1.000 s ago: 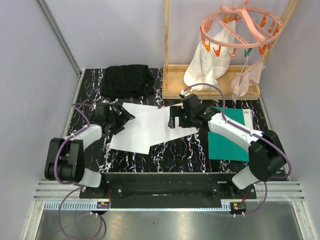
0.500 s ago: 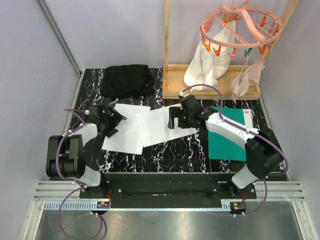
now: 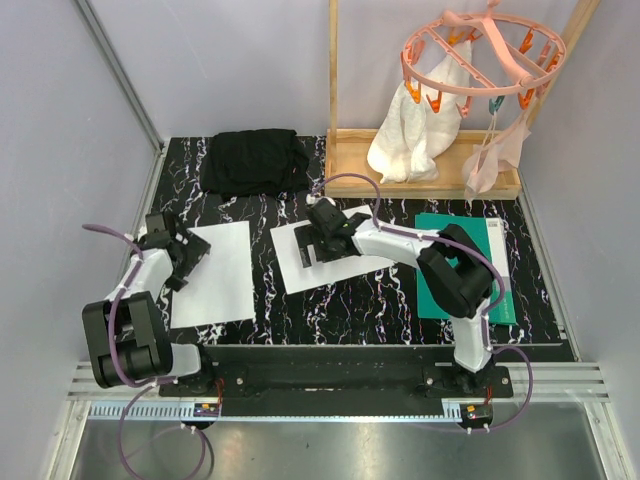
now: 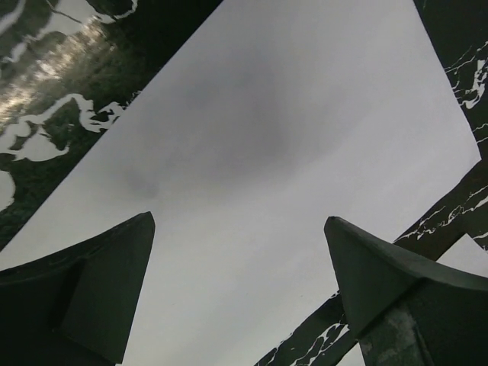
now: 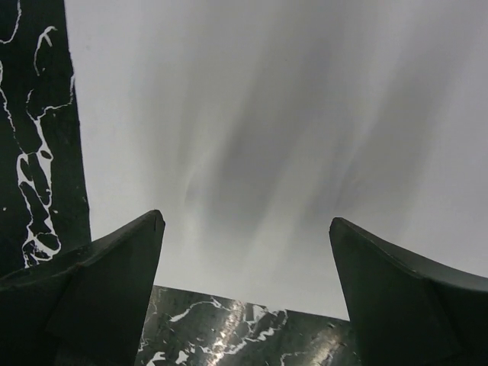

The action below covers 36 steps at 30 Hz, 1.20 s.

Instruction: Put the files into the folder

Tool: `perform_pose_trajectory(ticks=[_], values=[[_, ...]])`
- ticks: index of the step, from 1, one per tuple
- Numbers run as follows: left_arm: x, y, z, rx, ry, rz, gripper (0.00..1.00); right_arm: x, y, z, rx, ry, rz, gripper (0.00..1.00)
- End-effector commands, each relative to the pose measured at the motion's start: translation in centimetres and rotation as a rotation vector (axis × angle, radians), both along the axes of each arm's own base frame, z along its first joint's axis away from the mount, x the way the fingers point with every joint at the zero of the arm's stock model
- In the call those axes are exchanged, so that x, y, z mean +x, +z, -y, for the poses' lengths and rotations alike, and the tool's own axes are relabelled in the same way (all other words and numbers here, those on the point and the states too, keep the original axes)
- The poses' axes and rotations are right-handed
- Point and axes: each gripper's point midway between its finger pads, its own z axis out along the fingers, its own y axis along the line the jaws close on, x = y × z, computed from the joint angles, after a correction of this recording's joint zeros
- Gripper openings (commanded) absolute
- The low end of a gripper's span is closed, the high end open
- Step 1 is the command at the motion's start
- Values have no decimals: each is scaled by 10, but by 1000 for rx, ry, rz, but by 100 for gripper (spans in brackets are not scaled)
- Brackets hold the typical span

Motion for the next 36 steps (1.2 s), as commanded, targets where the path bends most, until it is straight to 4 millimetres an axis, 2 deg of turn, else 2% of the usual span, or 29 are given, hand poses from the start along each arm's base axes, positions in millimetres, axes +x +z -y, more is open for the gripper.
perform_pose_trajectory(ticks=[1, 3, 5, 6, 7, 8, 10, 14, 15, 17, 18, 19, 20, 21, 22, 23, 24, 25, 26, 27, 28, 29, 30, 31, 32, 33, 34, 35, 36], values=[[8, 63, -28, 176, 7, 117, 99, 3, -7, -31, -15, 70, 34, 100], [14, 86, -24, 179, -19, 189, 99, -1, -8, -48, 2, 99, 29, 100], [19, 116, -19, 192, -66, 276, 99, -7, -19, -61, 2, 127, 13, 100], [21, 125, -11, 176, -96, 309, 99, -8, -13, -75, 24, 155, 25, 99], [21, 135, -6, 178, -123, 343, 99, -14, -21, -85, 36, 184, -2, 100], [23, 144, 1, 166, -151, 373, 99, -11, -12, -100, 73, 202, 9, 100], [24, 154, 14, 164, -205, 407, 99, -21, -17, -119, 115, 250, -29, 100], [24, 165, 36, 167, -301, 431, 99, -22, 5, -149, 192, 303, -7, 100], [23, 165, 39, 168, -318, 428, 99, -19, 22, -154, 218, 308, 16, 100], [20, 166, 54, 138, -373, 438, 99, -17, 38, -150, 227, 287, 42, 100], [19, 166, 60, 127, -389, 446, 99, -16, 66, -146, 246, 269, 78, 100], [17, 169, 70, 108, -412, 464, 99, -6, 78, -132, 214, 195, 129, 100], [17, 170, 79, 88, -439, 482, 99, -11, 72, -112, 175, 139, 121, 100], [15, 171, 89, 75, -470, 493, 99, -1, 109, -90, 173, 43, 222, 100], [14, 172, 97, 57, -487, 502, 99, -2, 114, -70, 142, -11, 240, 100], [15, 172, 107, 39, -517, 517, 99, -8, 97, -41, 78, -71, 234, 100], [13, 173, 123, 12, -558, 529, 99, -5, 125, -12, 68, -156, 317, 100], [13, 172, 134, -7, -590, 538, 99, -10, 122, 14, 14, -203, 319, 100], [16, 173, 147, -29, -629, 571, 99, -22, 100, 44, -40, -278, 285, 100], [13, 170, 172, -63, -700, 574, 99, -23, 117, 74, -17, -359, 302, 100], [12, 166, 189, -91, -740, 578, 99, -33, 110, 98, -36, -406, 266, 100], [15, 172, 206, -107, -783, 621, 99, -50, 84, 125, -53, -476, 202, 100], [8, 162, 239, -142, -874, 597, 99, -56, 97, 144, 29, -528, 181, 100], [7, 163, 259, -159, -922, 607, 99, -68, 92, 158, 45, -558, 152, 100], [8, 166, 279, -171, -966, 634, 99, -84, 72, 179, 40, -617, 106, 100], [-3, 146, 312, -197, -1059, 576, 99, -91, 87, 194, 112, -671, 131, 100], [-2, 157, 334, -214, -1106, 604, 99, -103, 83, 209, 107, -709, 114, 100], [-9, 154, 355, -243, -1165, 589, 99, -116, 83, 224, 156, -774, 119, 100], [-24, 130, 387, -263, -1257, 520, 99, -122, 81, 236, 158, -821, 123, 100]])
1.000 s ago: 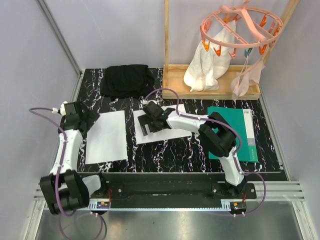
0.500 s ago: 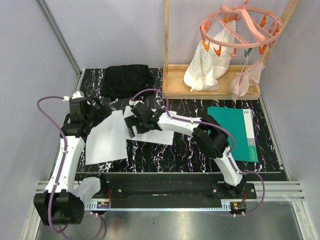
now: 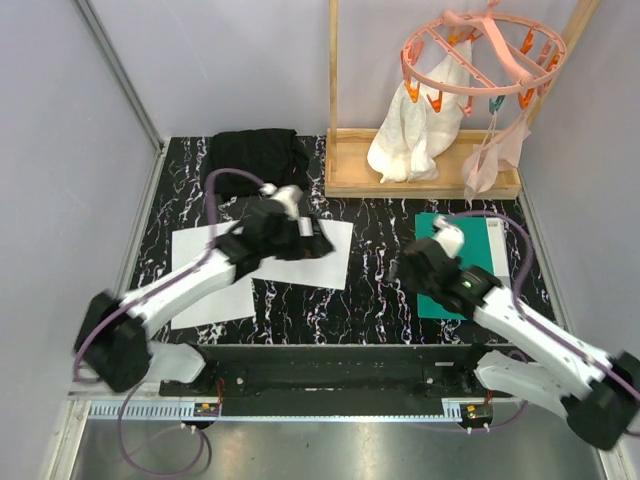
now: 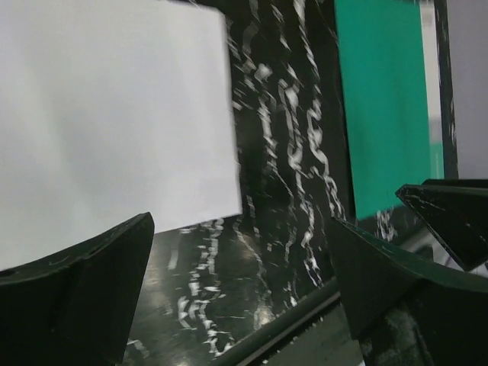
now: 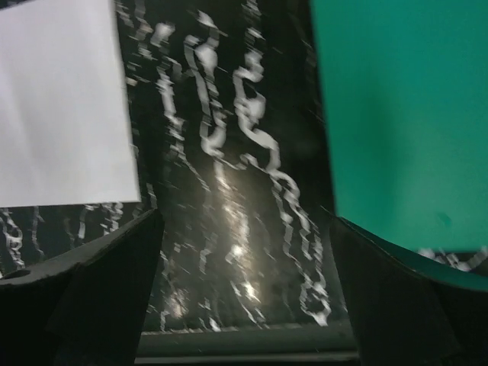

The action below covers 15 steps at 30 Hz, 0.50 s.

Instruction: Put the files into the folder

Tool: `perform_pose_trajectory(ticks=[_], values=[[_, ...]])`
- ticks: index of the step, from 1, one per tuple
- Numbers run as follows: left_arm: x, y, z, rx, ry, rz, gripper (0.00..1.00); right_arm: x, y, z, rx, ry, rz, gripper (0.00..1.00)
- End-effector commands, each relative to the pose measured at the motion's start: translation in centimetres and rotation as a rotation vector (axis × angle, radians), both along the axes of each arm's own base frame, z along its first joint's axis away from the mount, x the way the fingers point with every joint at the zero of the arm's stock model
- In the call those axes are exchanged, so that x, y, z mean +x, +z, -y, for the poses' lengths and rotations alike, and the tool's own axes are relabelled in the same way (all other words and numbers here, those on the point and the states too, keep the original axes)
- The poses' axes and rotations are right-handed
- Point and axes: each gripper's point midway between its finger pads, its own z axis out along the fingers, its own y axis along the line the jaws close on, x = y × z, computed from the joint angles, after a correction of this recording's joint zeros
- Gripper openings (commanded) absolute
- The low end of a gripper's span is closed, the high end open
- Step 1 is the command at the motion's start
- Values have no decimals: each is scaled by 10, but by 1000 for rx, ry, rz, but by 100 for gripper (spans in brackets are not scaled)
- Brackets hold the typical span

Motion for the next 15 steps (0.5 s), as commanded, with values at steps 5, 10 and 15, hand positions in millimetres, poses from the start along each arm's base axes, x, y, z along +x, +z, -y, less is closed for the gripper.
perform_pose_trajectory(ticks=[5, 10, 15], values=[[-57, 1, 200, -74, -529, 6, 99, -61, -23, 86, 93, -369, -45, 100], [-93, -32, 252, -61, -656, -82, 98, -24, 10, 131, -125, -489, 40, 100], [-104, -40, 247, -16, -669, -78, 98, 35, 12, 178, -92, -561, -31, 100]])
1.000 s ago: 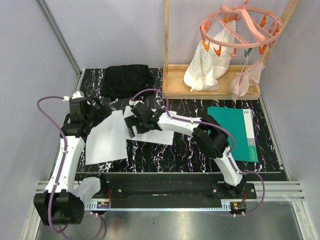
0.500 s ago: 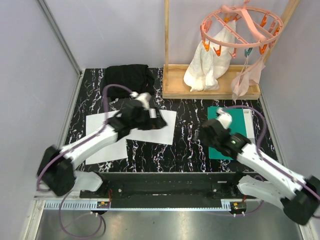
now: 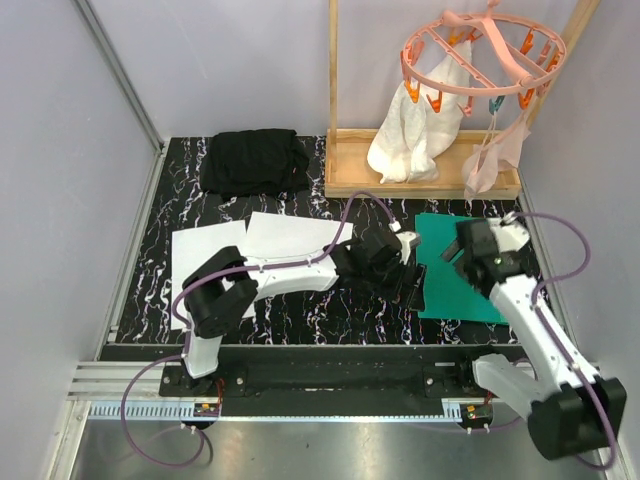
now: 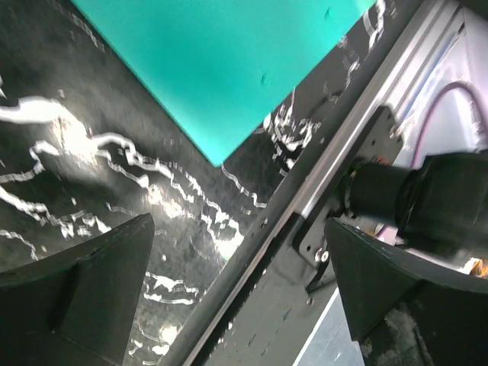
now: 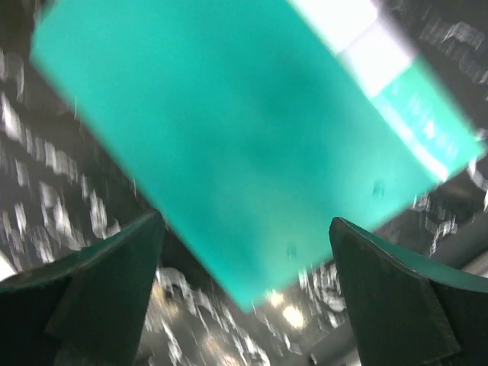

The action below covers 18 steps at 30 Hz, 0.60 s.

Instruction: Put the files into the folder

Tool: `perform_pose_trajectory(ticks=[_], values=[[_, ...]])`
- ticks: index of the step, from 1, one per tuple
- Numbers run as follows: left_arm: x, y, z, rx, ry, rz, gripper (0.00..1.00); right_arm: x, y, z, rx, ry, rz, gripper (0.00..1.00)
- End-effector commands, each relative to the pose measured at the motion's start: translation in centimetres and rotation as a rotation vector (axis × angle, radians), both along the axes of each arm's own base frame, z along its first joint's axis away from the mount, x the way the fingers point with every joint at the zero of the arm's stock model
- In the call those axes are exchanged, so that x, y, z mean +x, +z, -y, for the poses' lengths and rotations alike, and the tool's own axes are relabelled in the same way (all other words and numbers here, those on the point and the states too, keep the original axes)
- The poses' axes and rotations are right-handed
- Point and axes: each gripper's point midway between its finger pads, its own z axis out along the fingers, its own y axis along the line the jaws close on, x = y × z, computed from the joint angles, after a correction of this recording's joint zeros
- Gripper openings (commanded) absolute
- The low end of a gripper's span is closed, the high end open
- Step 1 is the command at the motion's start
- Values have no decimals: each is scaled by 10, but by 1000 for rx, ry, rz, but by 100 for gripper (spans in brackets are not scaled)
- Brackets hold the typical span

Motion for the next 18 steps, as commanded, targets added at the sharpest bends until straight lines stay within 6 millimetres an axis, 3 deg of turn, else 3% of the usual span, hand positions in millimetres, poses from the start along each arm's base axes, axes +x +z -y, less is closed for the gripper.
perform_pose_trajectory(ticks=[1, 2, 3, 4, 5, 6, 7, 8, 10, 11, 13, 14, 18], values=[[3, 20, 0, -41, -18, 45, 98, 65, 33, 40, -30, 8, 88, 100], [3, 19, -3, -34, -17, 51, 98, 74, 19, 50, -47, -11, 25, 100], [2, 22, -5, -36, -22, 56, 99, 77, 18, 78, -82, -83, 1, 100], [-1, 17, -10, -19, -23, 48, 99, 88, 26, 93, -113, -107, 2, 100], [-1, 20, -12, -21, -26, 55, 99, 95, 10, 105, -126, -128, -62, 100], [-3, 20, -15, -20, -27, 56, 99, 96, 7, 125, -134, -180, -82, 100], [-6, 15, -21, -4, -26, 48, 99, 104, 9, 137, -145, -200, -81, 100], [-7, 20, -24, -12, -26, 55, 99, 108, -4, 146, -145, -217, -119, 100], [-10, 13, -34, 9, -21, 53, 99, 115, -11, 168, -121, -244, -109, 100], [-11, 17, -37, 6, -21, 63, 99, 124, -26, 167, -75, -188, -121, 100], [-15, 11, -46, 26, -25, 62, 99, 134, -30, 186, -105, -145, -146, 100], [-15, 12, -48, 28, -26, 67, 99, 136, -48, 184, -70, -120, -197, 100], [-18, 4, -60, 64, -22, 65, 99, 140, -72, 173, 13, -71, -250, 100]])
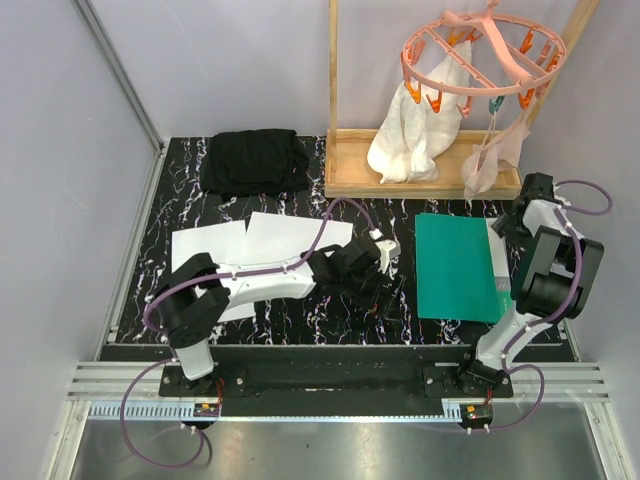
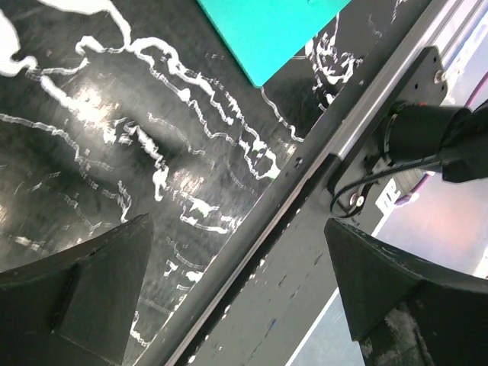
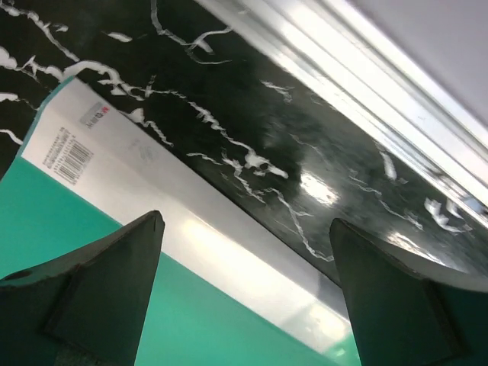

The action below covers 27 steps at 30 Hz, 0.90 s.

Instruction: Put the files into the folder

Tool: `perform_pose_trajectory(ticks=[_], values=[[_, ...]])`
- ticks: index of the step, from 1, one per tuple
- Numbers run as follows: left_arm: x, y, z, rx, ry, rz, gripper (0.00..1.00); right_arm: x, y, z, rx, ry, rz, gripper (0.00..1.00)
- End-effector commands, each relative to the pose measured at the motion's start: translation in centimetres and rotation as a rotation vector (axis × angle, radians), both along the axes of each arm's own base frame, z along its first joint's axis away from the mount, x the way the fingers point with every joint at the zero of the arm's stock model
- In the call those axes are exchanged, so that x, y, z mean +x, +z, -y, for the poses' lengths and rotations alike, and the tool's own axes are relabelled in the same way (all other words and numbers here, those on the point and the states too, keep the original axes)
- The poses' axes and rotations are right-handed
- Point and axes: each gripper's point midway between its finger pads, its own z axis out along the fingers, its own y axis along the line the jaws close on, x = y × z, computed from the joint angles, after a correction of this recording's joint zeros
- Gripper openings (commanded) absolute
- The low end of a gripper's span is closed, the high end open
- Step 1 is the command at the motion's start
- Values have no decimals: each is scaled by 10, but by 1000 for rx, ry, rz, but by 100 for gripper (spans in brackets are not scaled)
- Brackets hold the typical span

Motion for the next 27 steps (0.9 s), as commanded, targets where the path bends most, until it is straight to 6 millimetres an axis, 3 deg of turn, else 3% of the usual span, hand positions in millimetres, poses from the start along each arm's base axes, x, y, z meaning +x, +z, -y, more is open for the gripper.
perform_pose_trajectory(ticks=[1, 6, 11, 16, 18, 19, 21, 22, 24, 27], values=[[6, 15, -7, -15, 4, 65, 99, 22, -10, -16, 88, 126, 20, 100], [15, 25, -10, -27, 38, 83, 99, 16, -33, -43, 218, 153, 15, 99], [29, 37, -15, -53, 93, 95, 99, 11, -34, -70, 204, 229, -11, 100], [43, 37, -30, -83, 153, 74, 99, 6, -40, -132, 185, 384, -65, 100], [46, 30, -40, -66, 182, 67, 99, -3, -49, -163, 281, 403, -52, 100], [52, 32, -46, -69, 200, 77, 99, -4, -45, -188, 339, 448, -22, 100], [55, 25, -57, -43, 224, 77, 99, -8, -43, -217, 400, 470, 25, 100], [60, 23, -64, -33, 245, 79, 99, -7, -31, -232, 423, 504, 64, 100], [63, 12, -75, 7, 273, 79, 99, -8, -17, -241, 396, 544, 83, 100], [63, 3, -82, 20, 298, 74, 99, -14, 19, -244, 208, 637, 79, 100]])
